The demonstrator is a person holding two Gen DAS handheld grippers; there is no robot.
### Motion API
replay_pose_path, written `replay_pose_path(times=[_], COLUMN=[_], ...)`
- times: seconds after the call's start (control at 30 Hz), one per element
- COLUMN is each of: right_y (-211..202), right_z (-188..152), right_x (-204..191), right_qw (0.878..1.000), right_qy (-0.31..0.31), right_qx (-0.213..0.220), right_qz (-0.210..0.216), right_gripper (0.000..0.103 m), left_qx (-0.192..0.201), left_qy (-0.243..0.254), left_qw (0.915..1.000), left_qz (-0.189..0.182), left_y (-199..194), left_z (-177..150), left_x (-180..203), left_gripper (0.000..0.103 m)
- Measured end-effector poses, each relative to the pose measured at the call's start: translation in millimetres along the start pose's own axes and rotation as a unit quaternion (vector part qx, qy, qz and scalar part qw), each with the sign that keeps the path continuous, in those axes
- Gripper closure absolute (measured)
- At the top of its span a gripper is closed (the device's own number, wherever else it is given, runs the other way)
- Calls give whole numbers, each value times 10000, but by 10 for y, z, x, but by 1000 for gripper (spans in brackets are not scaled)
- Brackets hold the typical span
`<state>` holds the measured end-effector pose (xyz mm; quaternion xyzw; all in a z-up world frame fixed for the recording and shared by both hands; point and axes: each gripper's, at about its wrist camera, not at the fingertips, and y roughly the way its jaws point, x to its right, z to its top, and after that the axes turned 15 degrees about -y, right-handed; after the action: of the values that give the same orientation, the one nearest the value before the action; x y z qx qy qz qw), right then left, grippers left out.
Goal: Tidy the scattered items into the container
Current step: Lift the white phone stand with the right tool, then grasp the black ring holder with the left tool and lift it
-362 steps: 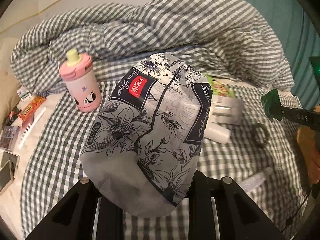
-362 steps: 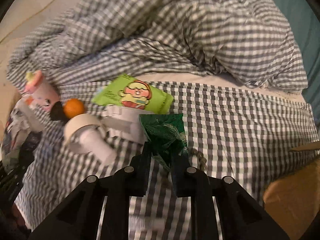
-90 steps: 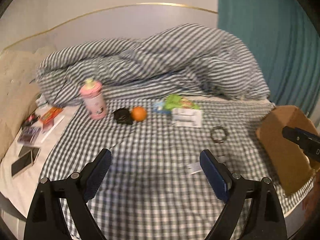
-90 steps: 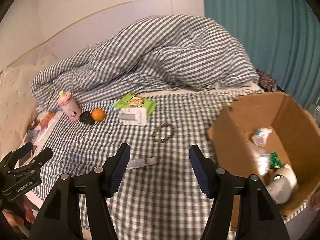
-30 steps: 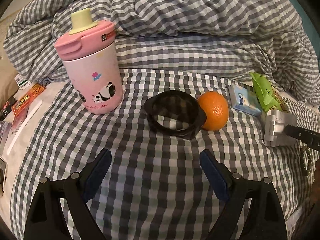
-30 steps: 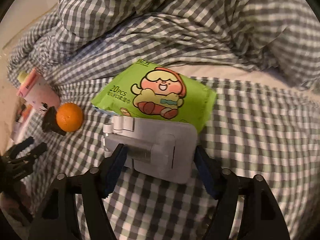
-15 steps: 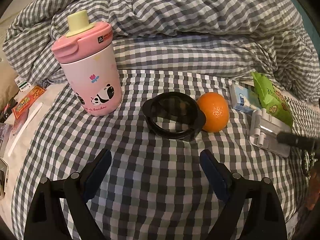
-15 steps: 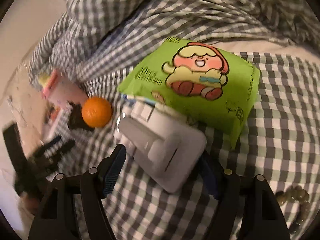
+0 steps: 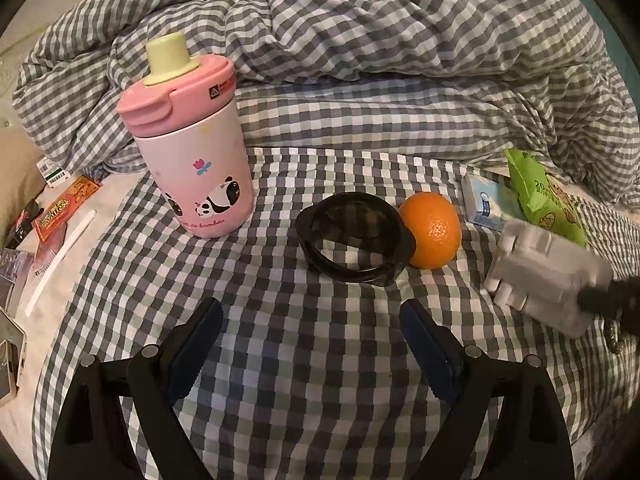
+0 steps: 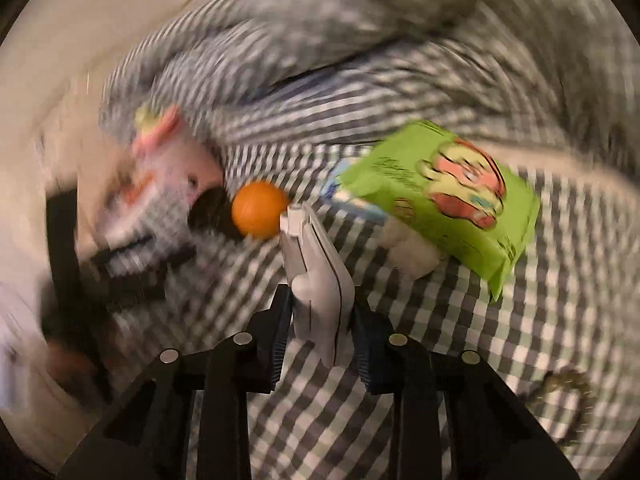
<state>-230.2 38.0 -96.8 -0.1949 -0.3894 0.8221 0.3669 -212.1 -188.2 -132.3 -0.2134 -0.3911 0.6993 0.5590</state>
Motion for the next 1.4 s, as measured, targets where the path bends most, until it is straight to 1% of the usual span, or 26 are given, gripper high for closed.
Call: replay_pose_path(times=[0.07, 0.13, 0.2, 0.3, 0.4, 0.47, 0.57, 0.67, 0.77, 0.9, 1.0, 1.07, 1.13, 1.27, 1.33, 1.37, 1.4], right_y=[64, 218, 347, 509, 676, 661, 645, 552, 312, -86, -244, -280, -335, -393, -388, -381, -386], right_z=[43, 79, 104, 127, 117, 97, 87, 61, -12, -122, -151, -145, -181, -252, -268, -274, -286], right_x=[-249, -428, -532, -550, -531, -553, -560, -530, -455, -331, -229, -189, -157, -101, -82, -76, -74], right_qw=[9979, 9949, 9914, 9875, 9852, 9849, 9844, 9861, 9891, 9939, 9940, 9945, 9944, 9947, 9947, 9946, 9945], right_qy=[-546, -804, -971, -949, -864, -884, -909, -758, -432, -11, 213, 340, 420, 474, 500, 510, 526], right_qx=[-223, -449, -565, -783, -988, -900, -887, -851, -648, -377, -256, -198, -162, -114, -98, -111, -120], right_qz=[-280, -415, -665, -988, -1101, -1186, -1214, -1212, -1247, -1032, -1041, -974, -956, -904, -890, -894, -901], right_gripper=[76, 76, 75, 75, 75, 75, 76, 78, 78, 78, 78, 78, 78, 78, 78, 78, 78], left_qx=[6, 1, -12, -18, -13, -4, -10, -15, 44, 135, 145, 83, -38, -204, -296, -381, -490], left_qy=[-70, -156, -229, -285, -270, -267, -233, -142, -7, 252, 419, 397, 313, 79, -49, -103, -136], left_qw=[10000, 9999, 9997, 9996, 9996, 9996, 9997, 9999, 10000, 9996, 9987, 9987, 9986, 9987, 9977, 9969, 9962], left_qz=[10, 21, 48, 59, 85, 83, 72, 64, 21, -83, -248, -297, -422, -450, -609, -675, -703], left_y=[1, -6, -23, -55, -72, -81, -74, -70, -81, -67, 18, 105, 211, 432, 536, 583, 632], left_z=[13, 18, 13, -5, -26, -41, -58, -74, -77, -60, -30, 5, 52, 144, 196, 214, 222], left_x=[-44, -100, -162, -233, -265, -278, -271, -227, -162, 17, 176, 237, 268, 230, 189, 170, 154], left_gripper=[11, 11, 11, 11, 11, 11, 11, 11, 11, 11, 11, 11, 11, 11, 11, 13, 27])
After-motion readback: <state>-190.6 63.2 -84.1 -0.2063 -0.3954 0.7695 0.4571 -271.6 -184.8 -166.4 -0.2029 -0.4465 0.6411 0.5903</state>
